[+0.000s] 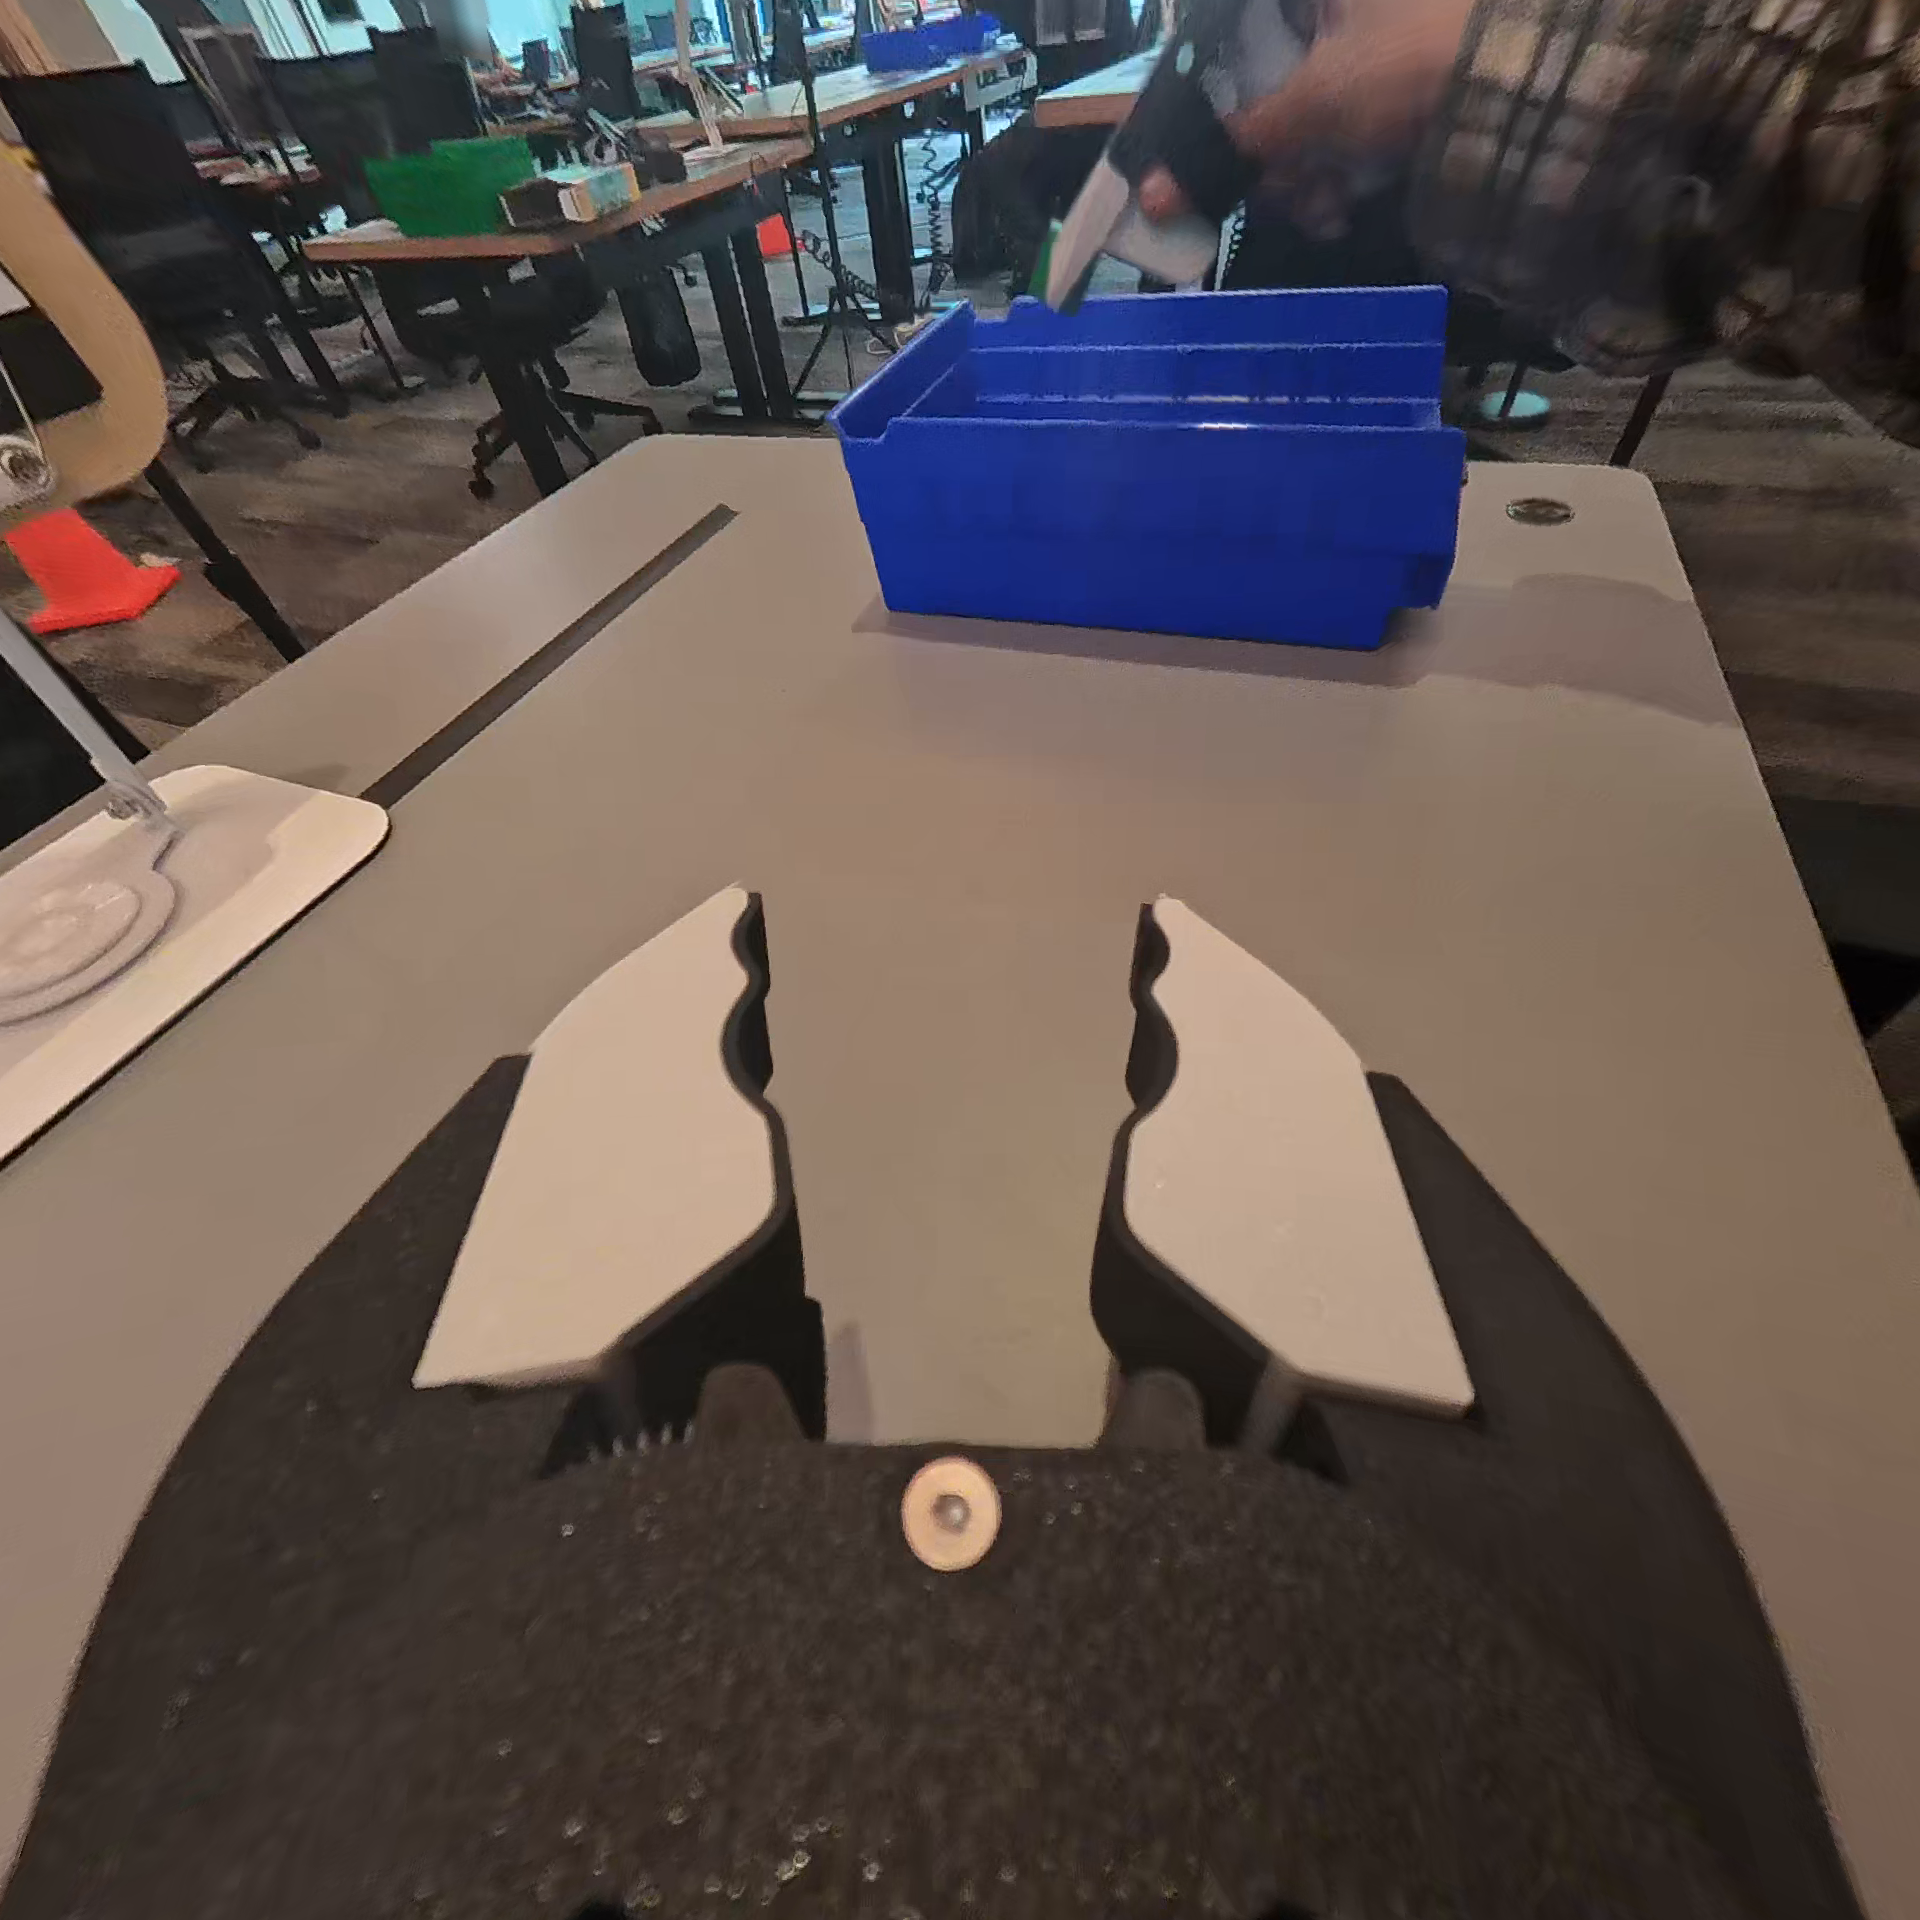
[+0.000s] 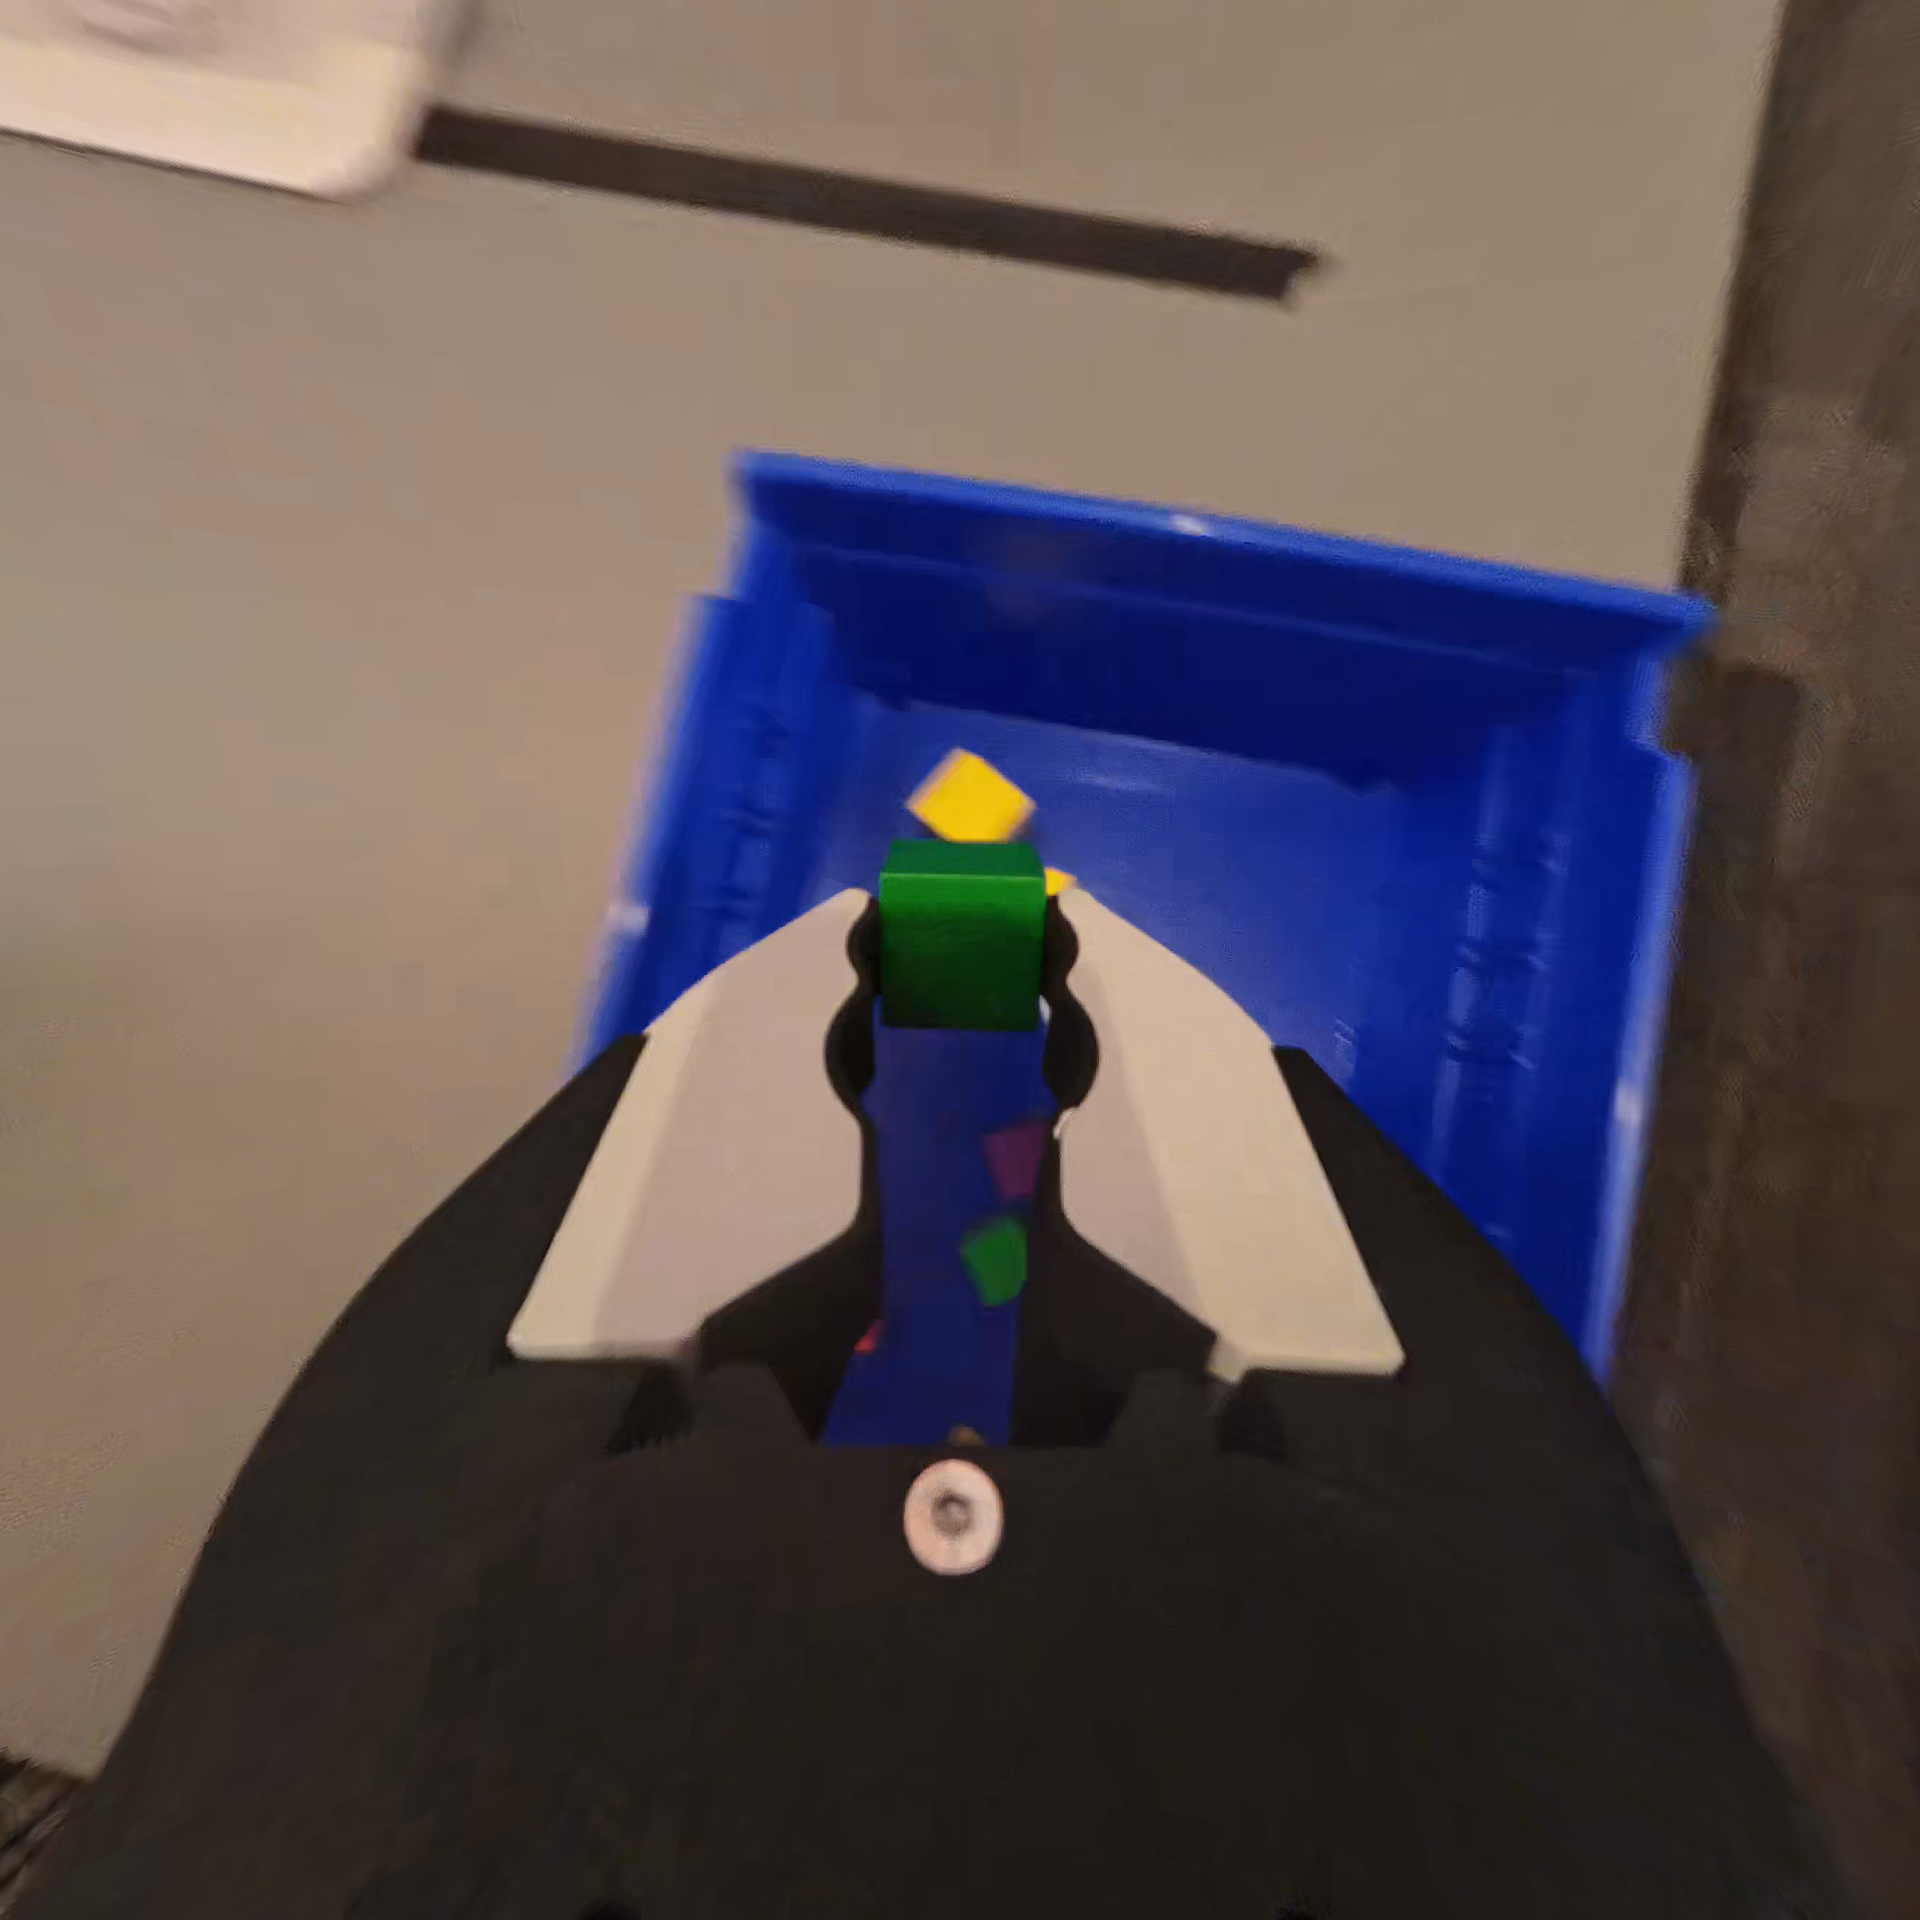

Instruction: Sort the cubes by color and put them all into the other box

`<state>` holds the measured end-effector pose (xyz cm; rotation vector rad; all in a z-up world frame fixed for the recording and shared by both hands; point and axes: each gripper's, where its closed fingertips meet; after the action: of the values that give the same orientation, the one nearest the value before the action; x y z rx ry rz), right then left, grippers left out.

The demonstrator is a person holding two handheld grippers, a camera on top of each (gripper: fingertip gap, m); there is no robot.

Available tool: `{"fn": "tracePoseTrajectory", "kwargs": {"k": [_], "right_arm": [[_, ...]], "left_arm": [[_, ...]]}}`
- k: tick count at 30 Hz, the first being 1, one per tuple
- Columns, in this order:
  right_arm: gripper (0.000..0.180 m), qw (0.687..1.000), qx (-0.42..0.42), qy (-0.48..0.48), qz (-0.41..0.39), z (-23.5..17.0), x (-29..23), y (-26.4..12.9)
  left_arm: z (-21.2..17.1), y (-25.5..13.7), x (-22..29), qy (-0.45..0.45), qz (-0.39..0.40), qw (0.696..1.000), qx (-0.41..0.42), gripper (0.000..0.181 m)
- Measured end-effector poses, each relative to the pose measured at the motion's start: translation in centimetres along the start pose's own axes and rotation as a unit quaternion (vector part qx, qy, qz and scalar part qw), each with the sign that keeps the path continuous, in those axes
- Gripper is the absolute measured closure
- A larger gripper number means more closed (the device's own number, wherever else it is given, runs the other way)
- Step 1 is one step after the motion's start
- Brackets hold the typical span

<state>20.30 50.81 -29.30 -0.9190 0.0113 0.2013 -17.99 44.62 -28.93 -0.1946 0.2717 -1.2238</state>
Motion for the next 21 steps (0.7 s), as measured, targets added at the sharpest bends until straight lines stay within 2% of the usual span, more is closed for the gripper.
{"fn": "tracePoseTrajectory", "kwargs": {"k": [3,6,8,10,15,18,21], "right_arm": [[0.151,0.998,-0.04,0.027,-0.046,-2.2,4.7,2.5],[0.151,0.99,-0.068,0.007,-0.125,-3.1,7.7,3.9],[0.129,0.983,-0.072,-0.005,-0.166,-2.8,8.9,3.7],[0.124,0.987,-0.047,-0.005,-0.153,-1.4,8.2,2.9],[0.123,0.993,0.077,-0.031,-0.085,4.0,2.0,-2.6],[0.127,0.987,0.142,-0.071,-0.007,6.1,-5.1,-5.7],[0.128,0.973,0.178,-0.114,0.091,5.9,-13.5,-6.9]], "left_arm": [[-0.5,-0.2,-0.9,0.018,0.021,1.0,-0.012,0.118],[-0.4,-0.4,-1.2,0.012,0.025,1.0,-0.008,0.119],[-0.5,-0.7,-1.5,0.003,0.026,1.0,-0.009,0.119],[-0.3,-1.7,-1.9,0.0,0.038,0.999,-0.008,0.119],[0.6,-6.8,-3.6,-0.018,0.082,0.996,0.004,0.12],[0.3,-11.8,-5.2,-0.035,0.12,0.992,-0.006,0.121],[-1.4,-18.6,-7.9,-0.028,0.188,0.98,-0.064,0.122]]}}
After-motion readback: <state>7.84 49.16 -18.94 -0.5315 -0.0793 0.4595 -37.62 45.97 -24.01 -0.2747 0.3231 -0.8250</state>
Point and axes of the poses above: each gripper's, where its closed fingertips meet, y out along the fingers, z out of its top, x = y × z across the jaws, and after that the axes turned 3 degrees about z, right-handed
